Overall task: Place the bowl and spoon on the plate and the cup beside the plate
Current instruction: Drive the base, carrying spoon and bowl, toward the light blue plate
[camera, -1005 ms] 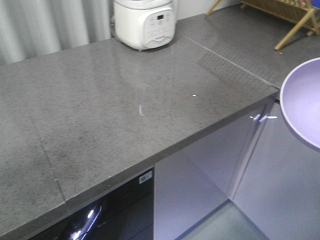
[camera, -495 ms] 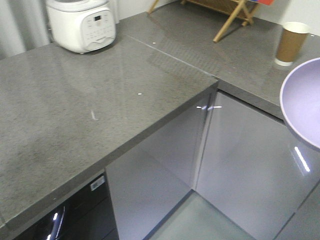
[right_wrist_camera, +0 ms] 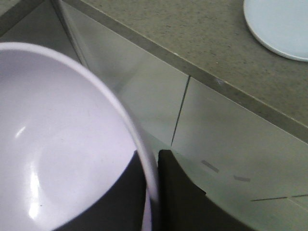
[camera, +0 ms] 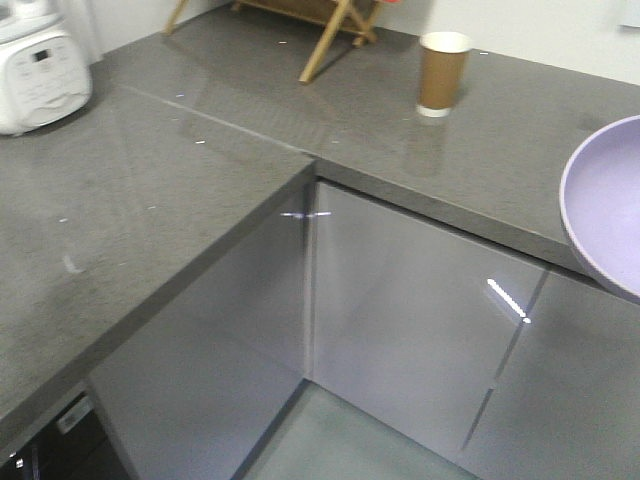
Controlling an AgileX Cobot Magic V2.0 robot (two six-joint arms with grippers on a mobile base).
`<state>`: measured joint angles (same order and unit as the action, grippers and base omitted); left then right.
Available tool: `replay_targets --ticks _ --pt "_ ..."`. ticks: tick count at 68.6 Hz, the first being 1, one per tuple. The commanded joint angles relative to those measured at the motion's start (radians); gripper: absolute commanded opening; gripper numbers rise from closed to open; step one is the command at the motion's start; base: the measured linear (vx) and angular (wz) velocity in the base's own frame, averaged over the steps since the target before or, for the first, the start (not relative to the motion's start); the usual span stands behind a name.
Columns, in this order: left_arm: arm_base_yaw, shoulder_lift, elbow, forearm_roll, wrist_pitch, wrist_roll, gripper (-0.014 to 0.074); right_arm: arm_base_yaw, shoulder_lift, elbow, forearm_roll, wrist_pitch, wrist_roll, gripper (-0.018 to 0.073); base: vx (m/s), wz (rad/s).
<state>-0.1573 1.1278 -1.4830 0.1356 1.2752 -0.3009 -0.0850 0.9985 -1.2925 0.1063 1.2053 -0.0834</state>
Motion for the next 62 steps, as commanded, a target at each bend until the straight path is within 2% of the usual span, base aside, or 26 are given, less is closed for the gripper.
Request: replay_targets --ticks 1,28,62 --pt "-0.007 -0.016 -0.023 0.007 -0.024 -0.002 -0.0006 -0.004 -0.009 -0.027 0.003 -0.058 -0.006 -0.0006 0.06 -0.52" --pt "-0.007 -0.016 -0.023 0.007 -0.024 -0.002 -0.0006 -0.004 -0.013 -0.027 0.003 -0.058 -0.006 -0.0006 0.07 -0.52" --pt "-0.007 -0.016 -0.023 0.007 -0.024 -0.002 -0.0006 -0.004 -0.013 -0.027 0.003 -0.058 -0.006 -0.0006 0.09 -0.35"
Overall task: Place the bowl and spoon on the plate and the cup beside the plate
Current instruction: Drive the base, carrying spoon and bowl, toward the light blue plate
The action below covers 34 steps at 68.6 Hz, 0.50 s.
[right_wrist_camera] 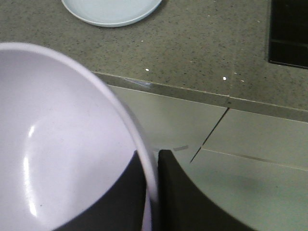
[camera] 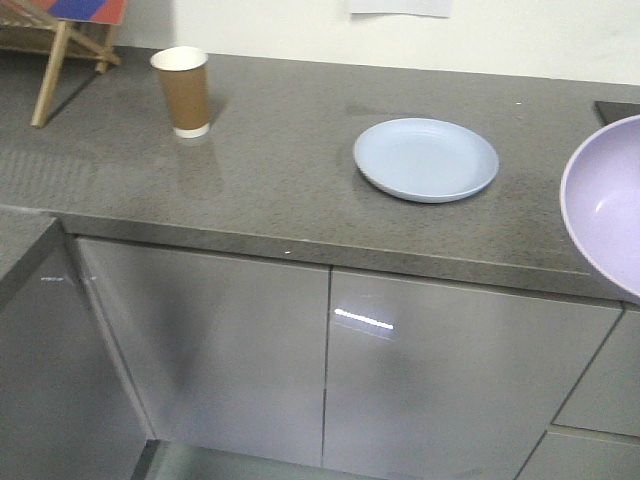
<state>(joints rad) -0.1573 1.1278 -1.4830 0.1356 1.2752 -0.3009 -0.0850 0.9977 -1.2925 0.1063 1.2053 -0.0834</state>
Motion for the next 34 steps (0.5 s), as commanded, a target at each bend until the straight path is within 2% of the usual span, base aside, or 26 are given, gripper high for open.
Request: replay_targets --ticks 1,34 --pt "-0.007 -0.016 -0.023 0.007 -0.024 -0.002 -0.0006 -0.004 -0.013 -0.027 0.003 -0.058 -0.006 -0.0006 0.09 -0.32" --pt "-0.007 -0.016 -0.023 0.007 -0.024 -0.002 -0.0006 -0.004 -0.013 -0.027 0.003 -0.058 -0.006 -0.0006 0.09 -0.26"
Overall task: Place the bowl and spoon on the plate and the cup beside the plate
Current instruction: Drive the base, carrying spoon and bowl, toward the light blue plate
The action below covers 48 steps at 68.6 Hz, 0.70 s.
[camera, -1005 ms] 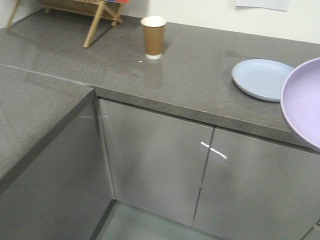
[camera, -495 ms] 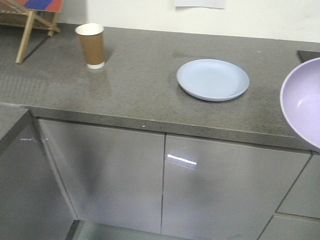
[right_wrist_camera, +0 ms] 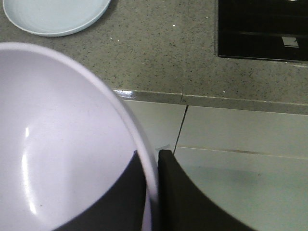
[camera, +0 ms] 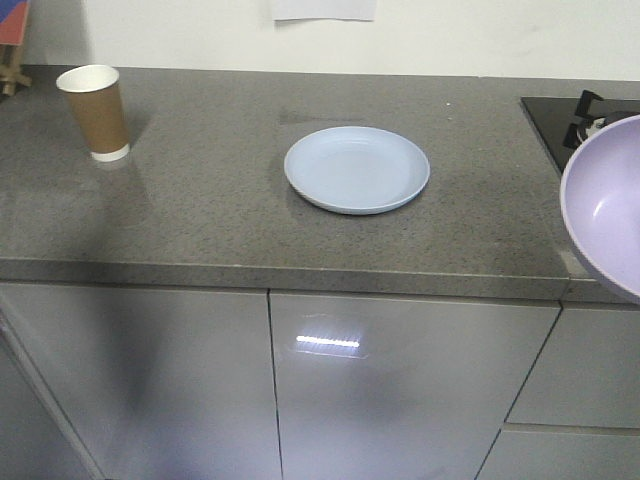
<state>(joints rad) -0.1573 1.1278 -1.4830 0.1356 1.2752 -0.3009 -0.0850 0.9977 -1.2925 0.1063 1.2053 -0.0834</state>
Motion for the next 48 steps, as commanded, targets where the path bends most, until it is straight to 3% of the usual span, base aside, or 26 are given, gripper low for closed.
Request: replay_targets --ticks 1,48 --pt "-0.007 -0.016 -0.023 0.007 -0.024 -0.002 -0.0006 -0.004 -0.013 -0.027 0.003 -0.058 -0.006 -0.0006 0.09 -0.19" --pt "-0.007 -0.016 -0.023 0.007 -0.024 -0.002 -0.0006 -0.004 -0.013 -0.027 0.003 -0.058 -0.006 -0.0006 0.11 -0.13"
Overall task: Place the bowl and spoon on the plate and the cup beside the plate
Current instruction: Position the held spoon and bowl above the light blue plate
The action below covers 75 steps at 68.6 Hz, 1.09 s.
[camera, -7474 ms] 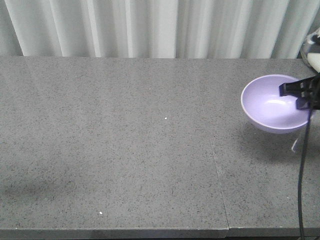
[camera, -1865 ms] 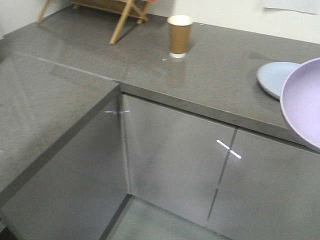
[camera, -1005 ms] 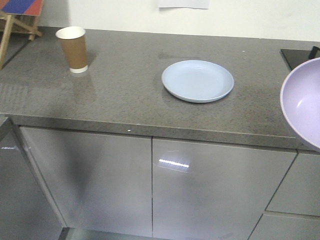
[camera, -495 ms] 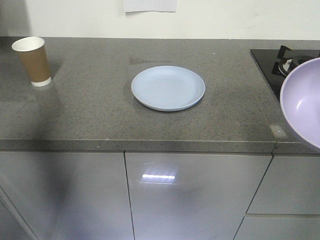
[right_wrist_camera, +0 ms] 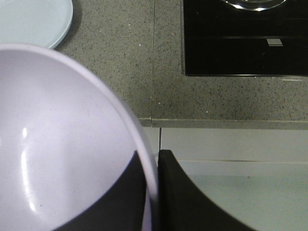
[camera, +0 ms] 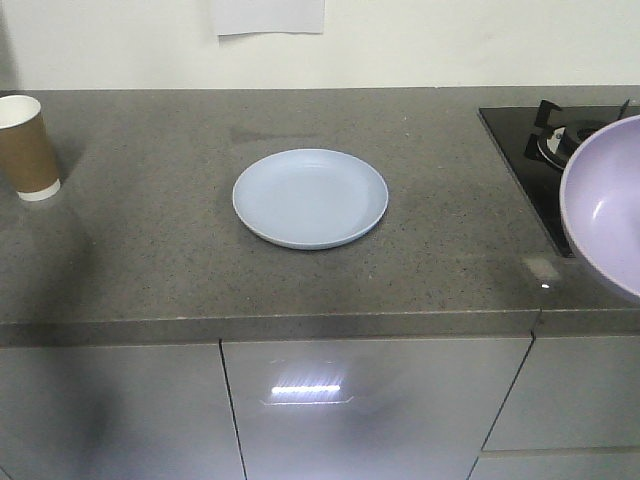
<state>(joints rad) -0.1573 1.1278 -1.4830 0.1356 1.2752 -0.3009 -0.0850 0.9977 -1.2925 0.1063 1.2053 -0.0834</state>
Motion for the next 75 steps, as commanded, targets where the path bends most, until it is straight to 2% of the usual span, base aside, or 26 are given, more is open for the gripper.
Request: replay_targets --ticks 1,75 --pt "-0.007 -0.016 -0.023 0.007 -0.024 -0.002 -0.0006 -0.004 -0.013 -0.027 0.003 -0.058 -0.006 -0.0006 0.14 -0.05" --pt "-0.007 -0.016 -0.023 0.007 -0.024 -0.002 -0.0006 -0.004 -0.013 -0.027 0.003 -0.058 -0.006 -0.0006 0.13 0.00"
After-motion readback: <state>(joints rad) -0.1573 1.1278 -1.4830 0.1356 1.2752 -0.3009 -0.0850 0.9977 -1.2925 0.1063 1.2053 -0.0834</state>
